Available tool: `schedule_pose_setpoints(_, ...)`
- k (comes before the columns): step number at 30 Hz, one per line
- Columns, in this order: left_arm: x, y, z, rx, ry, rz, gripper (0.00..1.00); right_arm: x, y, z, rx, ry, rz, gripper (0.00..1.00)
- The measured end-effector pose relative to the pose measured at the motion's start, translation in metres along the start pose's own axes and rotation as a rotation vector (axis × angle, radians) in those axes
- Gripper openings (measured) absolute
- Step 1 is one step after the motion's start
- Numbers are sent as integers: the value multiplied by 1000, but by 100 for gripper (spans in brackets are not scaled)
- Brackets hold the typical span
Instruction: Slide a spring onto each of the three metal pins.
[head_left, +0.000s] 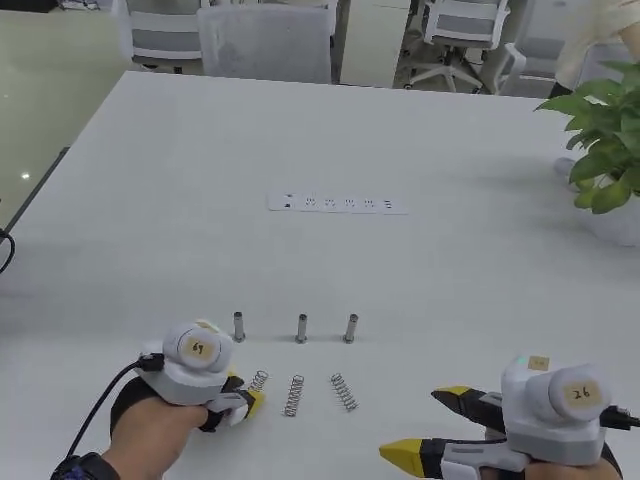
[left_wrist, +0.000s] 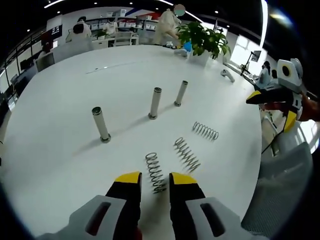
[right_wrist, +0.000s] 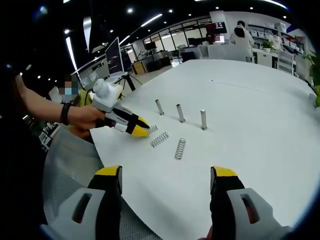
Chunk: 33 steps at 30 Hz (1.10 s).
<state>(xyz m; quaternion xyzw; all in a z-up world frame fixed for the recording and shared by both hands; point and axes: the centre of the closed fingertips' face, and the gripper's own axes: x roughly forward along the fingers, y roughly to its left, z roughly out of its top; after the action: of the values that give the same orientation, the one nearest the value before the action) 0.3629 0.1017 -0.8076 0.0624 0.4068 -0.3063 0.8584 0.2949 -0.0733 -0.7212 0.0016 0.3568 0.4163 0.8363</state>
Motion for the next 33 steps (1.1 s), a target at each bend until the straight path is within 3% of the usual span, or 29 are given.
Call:
schedule_pose_setpoints(3, 1, -1, 0, 14, 4, 3, 13, 0, 0, 1, -3, 1, 0, 71)
schedule_pose_setpoints(7, 0, 3, -3, 92, 35, 36, 6, 1, 0, 1, -8, 4, 4, 71)
schedule_pose_setpoints(14, -2, 3, -6, 127, 53, 31, 2, 3, 0, 4, -16, 2, 10, 70)
schedule_pose_setpoints(24, -11, 0, -9, 115, 57, 2, 2, 5, 4, 7, -17, -1, 20, 70)
schedule_pose_setpoints(33, -23, 6, -7, 106, 31, 14, 2, 10, 10, 7, -15, -1, 39, 69)
